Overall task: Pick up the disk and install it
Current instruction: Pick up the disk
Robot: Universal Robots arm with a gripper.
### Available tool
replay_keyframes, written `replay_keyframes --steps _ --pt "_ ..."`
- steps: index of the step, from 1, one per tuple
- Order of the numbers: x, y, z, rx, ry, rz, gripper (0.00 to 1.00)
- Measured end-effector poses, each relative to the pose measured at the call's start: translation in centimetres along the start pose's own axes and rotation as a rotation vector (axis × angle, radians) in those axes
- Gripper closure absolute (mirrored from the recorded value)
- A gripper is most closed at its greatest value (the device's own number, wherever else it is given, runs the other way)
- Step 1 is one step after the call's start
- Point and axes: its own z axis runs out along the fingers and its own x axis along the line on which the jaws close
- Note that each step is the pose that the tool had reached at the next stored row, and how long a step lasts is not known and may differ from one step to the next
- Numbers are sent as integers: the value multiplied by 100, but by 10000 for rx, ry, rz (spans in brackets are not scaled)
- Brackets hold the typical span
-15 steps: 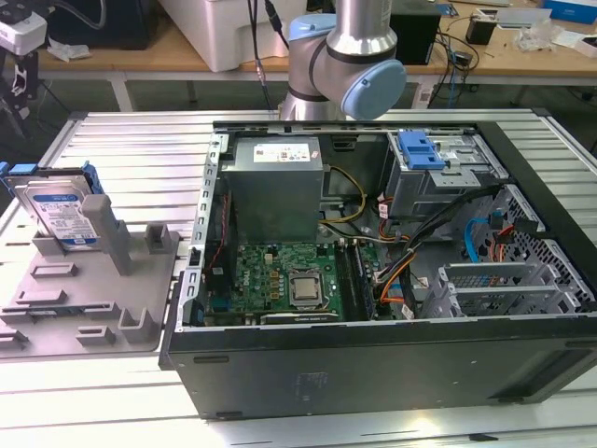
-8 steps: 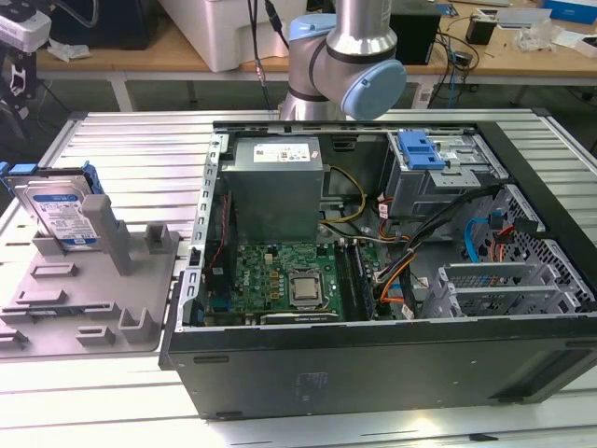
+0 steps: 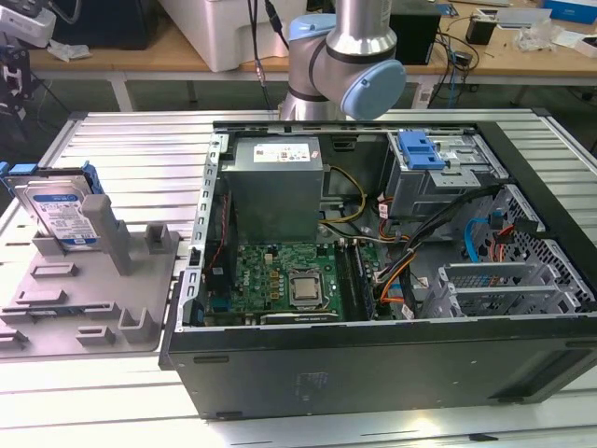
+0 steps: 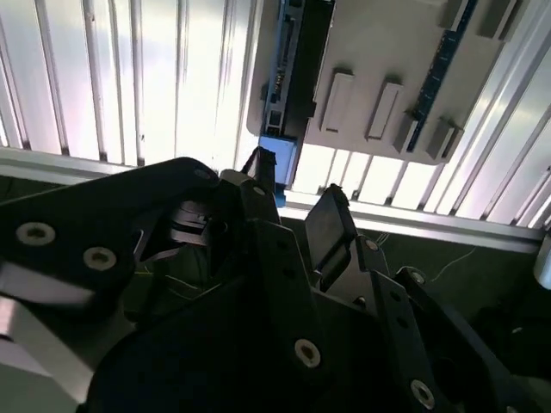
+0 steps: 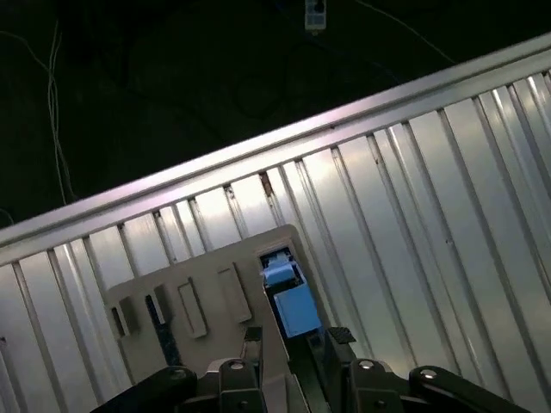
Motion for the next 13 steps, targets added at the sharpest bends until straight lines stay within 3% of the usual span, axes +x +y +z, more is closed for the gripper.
replay_keyframes --steps 8,13 --pt "-1 0 19 55 92 -1915 58" --pt "-1 -1 20 60 99 -2095 58"
